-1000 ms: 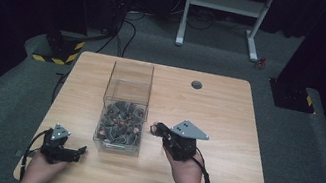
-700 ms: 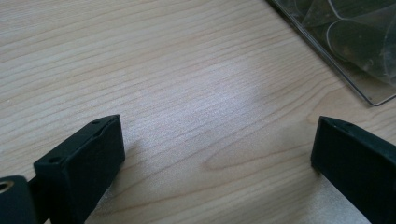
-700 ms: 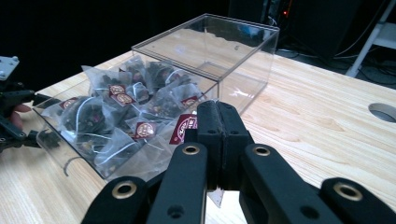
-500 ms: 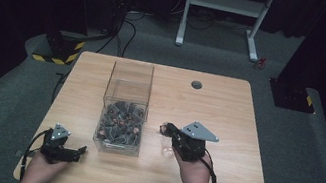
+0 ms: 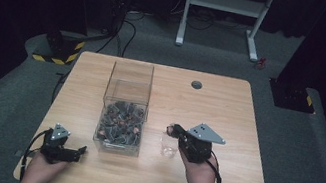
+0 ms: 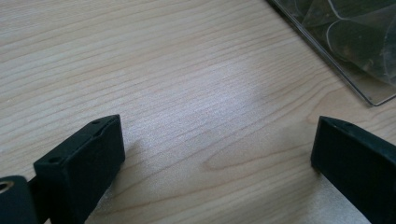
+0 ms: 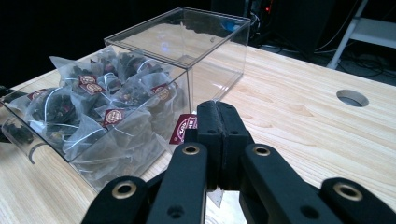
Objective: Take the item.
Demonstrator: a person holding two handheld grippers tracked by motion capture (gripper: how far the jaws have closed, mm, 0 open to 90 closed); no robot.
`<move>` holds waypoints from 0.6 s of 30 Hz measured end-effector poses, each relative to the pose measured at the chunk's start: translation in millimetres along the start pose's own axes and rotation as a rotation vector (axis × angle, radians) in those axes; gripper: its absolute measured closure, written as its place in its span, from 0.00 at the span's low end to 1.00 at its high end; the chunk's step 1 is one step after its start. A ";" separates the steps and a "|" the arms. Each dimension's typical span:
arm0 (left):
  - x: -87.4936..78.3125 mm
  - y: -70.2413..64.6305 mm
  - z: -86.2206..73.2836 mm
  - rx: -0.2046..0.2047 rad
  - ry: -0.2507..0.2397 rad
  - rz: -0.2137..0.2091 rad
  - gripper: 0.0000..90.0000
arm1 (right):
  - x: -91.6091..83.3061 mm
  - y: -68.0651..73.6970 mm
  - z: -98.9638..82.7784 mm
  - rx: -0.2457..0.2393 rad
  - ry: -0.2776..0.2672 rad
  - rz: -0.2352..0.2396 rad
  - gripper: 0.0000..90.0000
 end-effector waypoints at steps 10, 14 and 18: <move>-0.1 0.3 0.1 0.004 0.001 0.002 0.03 | 0.8 -7.0 -9.6 0.002 0.027 -0.017 1.00; -0.1 0.3 0.0 0.004 0.001 0.002 0.03 | 2.6 -4.5 -14.1 -0.006 0.037 -0.014 1.00; 0.0 -0.1 0.0 -0.002 0.000 -0.001 0.03 | 4.8 -2.0 -20.4 -0.013 0.052 -0.008 1.00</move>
Point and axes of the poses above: each handheld gripper's, and its own axes: x roughly forward along the jaws, z roughly out of its top, y roughly to its left, the point moved 4 cm from there along x, roughly forward along the jaws, and after that the axes turned 10 degrees about -z, right-handed, at the moved point
